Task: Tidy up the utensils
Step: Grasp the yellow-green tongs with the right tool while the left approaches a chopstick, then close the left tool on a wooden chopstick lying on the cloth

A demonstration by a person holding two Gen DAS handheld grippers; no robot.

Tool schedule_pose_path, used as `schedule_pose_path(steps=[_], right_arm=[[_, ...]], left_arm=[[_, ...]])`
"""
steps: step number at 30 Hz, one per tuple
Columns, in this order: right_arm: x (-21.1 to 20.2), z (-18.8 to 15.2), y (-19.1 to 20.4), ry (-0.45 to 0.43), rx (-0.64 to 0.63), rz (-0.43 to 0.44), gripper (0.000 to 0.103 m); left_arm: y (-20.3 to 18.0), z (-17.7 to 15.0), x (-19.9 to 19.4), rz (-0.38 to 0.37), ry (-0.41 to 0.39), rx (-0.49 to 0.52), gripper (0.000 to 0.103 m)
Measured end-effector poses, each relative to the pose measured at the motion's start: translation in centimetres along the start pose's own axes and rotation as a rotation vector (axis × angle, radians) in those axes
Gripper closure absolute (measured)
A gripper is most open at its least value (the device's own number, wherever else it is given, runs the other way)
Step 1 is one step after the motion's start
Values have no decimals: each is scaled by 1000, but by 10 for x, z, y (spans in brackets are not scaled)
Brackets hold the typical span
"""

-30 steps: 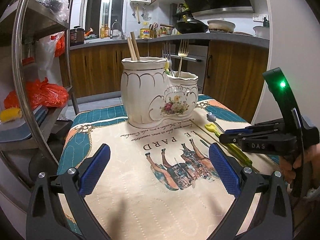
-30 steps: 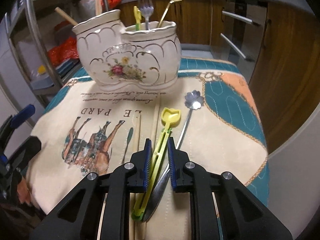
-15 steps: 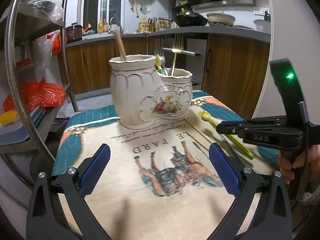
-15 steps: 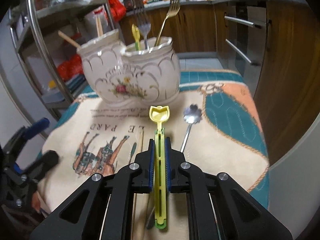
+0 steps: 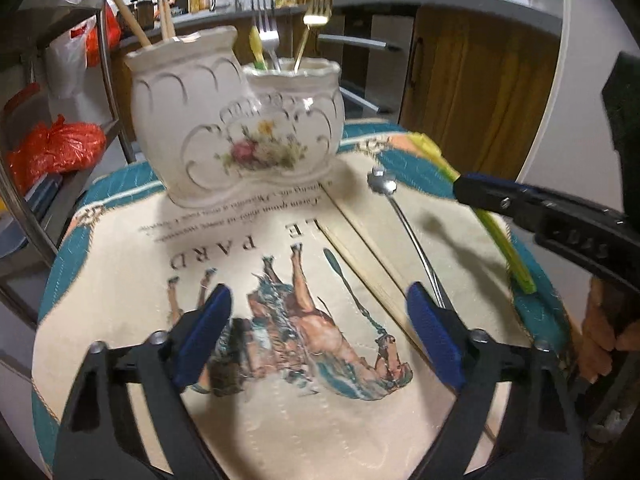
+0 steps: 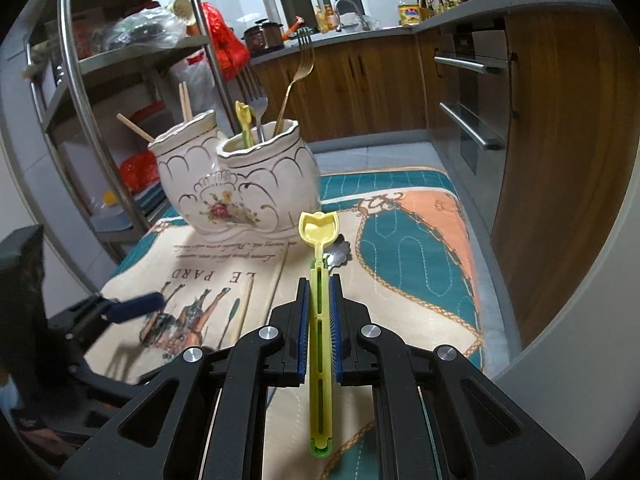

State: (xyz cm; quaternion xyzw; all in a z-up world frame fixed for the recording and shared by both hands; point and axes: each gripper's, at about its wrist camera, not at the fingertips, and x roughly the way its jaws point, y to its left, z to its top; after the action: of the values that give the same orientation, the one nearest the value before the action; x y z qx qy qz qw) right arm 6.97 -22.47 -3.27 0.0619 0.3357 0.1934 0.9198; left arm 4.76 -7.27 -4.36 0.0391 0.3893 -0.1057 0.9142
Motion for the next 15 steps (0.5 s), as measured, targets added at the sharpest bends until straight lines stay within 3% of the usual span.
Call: schedule_pose_path(steps=[2, 10, 12, 15], right_arm=[[-1, -1, -1, -2, -2, 5, 92], [-2, -5, 0, -3, 0, 20, 93], [-2, -6, 0, -4, 1, 22, 93], [-2, -7, 1, -4, -2, 21, 93]], left_arm=[[-5, 0, 4, 13, 21, 2, 32], [-23, 2, 7, 31, 61, 9, 48], [-27, 3, 8, 40, 63, 19, 65], [-25, 7, 8, 28, 78, 12, 81]])
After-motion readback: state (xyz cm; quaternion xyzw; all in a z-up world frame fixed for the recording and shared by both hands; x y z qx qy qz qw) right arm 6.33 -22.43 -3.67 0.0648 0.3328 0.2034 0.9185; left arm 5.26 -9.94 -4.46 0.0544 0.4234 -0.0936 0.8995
